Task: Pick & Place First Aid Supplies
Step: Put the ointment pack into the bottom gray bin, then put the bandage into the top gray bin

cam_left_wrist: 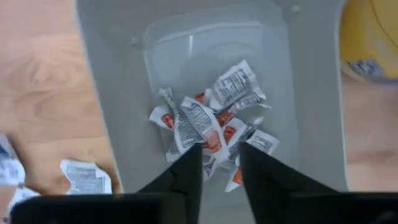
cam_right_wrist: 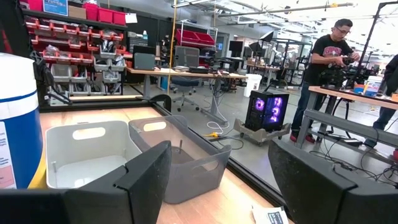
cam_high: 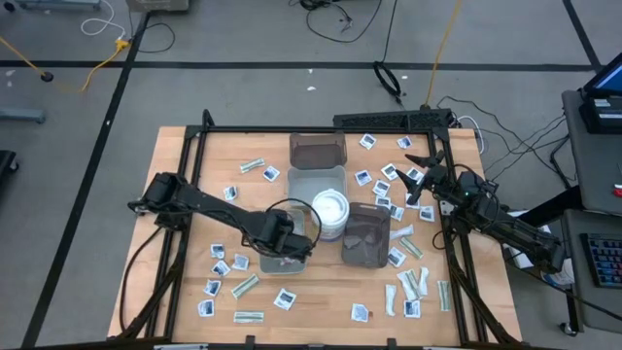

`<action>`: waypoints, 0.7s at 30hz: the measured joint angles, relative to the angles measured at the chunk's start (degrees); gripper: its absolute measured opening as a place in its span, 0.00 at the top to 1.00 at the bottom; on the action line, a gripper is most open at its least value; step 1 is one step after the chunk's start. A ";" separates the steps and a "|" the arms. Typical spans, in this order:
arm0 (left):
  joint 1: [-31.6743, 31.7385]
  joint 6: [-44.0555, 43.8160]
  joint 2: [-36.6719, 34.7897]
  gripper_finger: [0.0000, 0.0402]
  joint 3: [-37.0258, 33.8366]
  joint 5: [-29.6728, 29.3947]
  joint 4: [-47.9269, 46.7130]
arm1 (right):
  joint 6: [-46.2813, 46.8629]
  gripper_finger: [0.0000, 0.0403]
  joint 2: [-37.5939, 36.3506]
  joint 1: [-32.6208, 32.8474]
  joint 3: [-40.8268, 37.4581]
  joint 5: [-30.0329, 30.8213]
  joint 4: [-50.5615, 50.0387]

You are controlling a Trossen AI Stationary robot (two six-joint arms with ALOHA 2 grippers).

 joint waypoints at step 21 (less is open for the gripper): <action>-4.90 56.44 -10.43 0.42 -0.12 13.24 2.78 | 0.00 0.35 0.00 -0.02 -0.01 0.00 0.02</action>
